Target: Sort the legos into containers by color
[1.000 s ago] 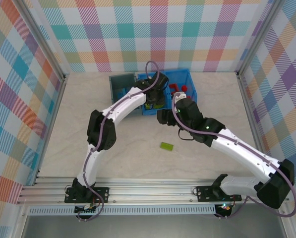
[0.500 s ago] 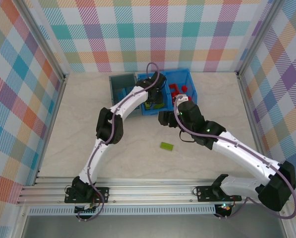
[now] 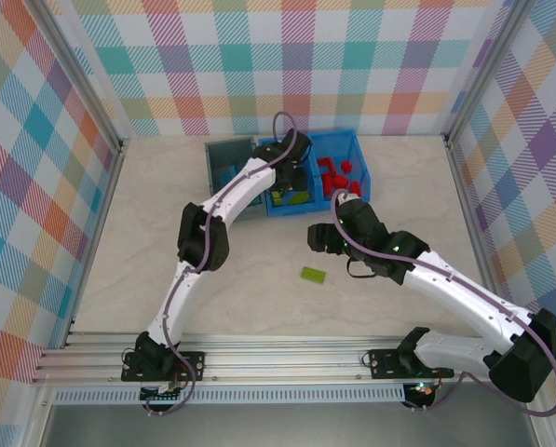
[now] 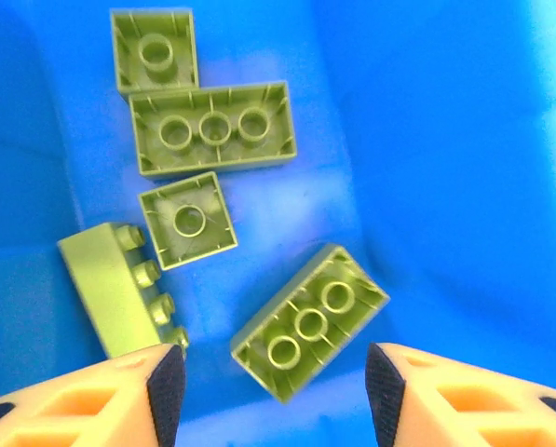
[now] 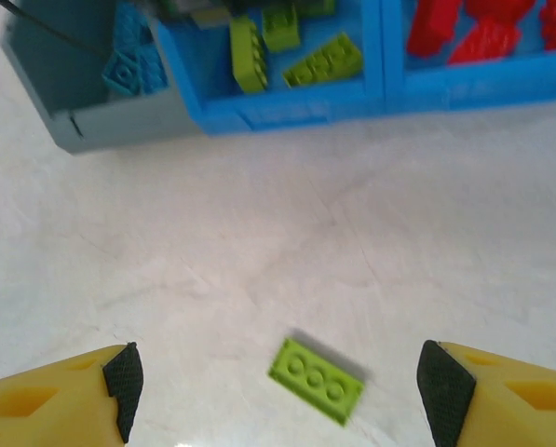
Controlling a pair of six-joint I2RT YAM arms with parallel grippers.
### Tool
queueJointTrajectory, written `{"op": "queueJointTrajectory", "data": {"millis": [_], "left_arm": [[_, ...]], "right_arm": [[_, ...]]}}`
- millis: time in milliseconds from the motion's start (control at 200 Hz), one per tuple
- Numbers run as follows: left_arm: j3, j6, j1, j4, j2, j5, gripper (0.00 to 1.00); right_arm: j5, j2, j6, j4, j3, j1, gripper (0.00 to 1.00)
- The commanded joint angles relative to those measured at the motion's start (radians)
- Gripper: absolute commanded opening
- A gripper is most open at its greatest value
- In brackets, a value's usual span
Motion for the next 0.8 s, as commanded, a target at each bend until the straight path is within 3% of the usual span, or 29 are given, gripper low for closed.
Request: {"op": "queueJointTrajectory", "data": {"millis": [0,90,260,490,675,795], "left_arm": [[-0.028,-0.028,-0.035,-0.018,-0.222,-0.023,0.56],[-0.173,-0.039,-0.069,0.013,-0.378,-0.046,0.58],[-0.625,-0.087,-0.157,0.131,-0.762,-0.027,0.63],[-1.226,-0.242,-0.316,0.309,-1.255,0.07,0.65],[-1.473,-0.354,-0.501,0.336,-1.482,0.02,0.65],[-1.551,-0.406,-0.556,0.32,-1.549,-0.028,0.65]], "right_arm": [[-0.053,0.053,0.04,-0.131,-0.013,-0.005,0.8],[-0.088,0.138,0.005,-0.192,0.02,-0.004,0.8],[-0.148,0.318,-0.115,-0.27,0.073,0.007,0.82],[-0.15,0.515,-0.217,-0.333,0.141,0.022,0.88],[-0.132,0.599,-0.258,-0.306,0.177,0.033,0.89],[-0.116,0.665,-0.281,-0.304,0.214,0.032,0.88]]}}
